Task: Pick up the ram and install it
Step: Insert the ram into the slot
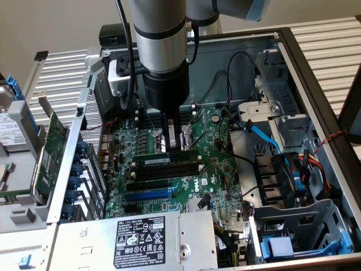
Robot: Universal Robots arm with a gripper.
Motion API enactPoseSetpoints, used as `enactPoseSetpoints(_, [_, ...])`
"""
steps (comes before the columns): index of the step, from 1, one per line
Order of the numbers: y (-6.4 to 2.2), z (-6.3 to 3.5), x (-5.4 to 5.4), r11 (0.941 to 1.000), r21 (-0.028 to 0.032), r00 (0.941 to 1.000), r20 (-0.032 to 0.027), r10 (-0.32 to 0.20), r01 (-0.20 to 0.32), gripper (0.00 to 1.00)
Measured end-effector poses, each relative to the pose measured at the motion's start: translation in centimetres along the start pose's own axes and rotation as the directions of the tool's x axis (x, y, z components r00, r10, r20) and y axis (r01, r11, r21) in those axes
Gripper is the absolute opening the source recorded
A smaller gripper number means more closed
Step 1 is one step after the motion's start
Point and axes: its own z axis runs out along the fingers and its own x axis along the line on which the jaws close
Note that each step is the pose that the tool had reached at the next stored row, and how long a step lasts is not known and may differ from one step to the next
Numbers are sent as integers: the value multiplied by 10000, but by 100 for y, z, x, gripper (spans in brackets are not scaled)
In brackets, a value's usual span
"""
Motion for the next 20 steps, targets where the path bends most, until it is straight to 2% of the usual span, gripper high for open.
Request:
enactPoseSetpoints(3, [9, 2, 0, 10000, 42, 10000, 0, -2, 2, 14])
enactPoseSetpoints(5, [13, 2, 0, 9999, 102, 10000, -2, -2, 2, 14])
enactPoseSetpoints(7, [15, 5, 0, 9999, 135, 10000, 1, -3, 3, 14])
enactPoseSetpoints(20, [27, 50, 11, 9999, 162, 10000, -3, -3, 3, 14])
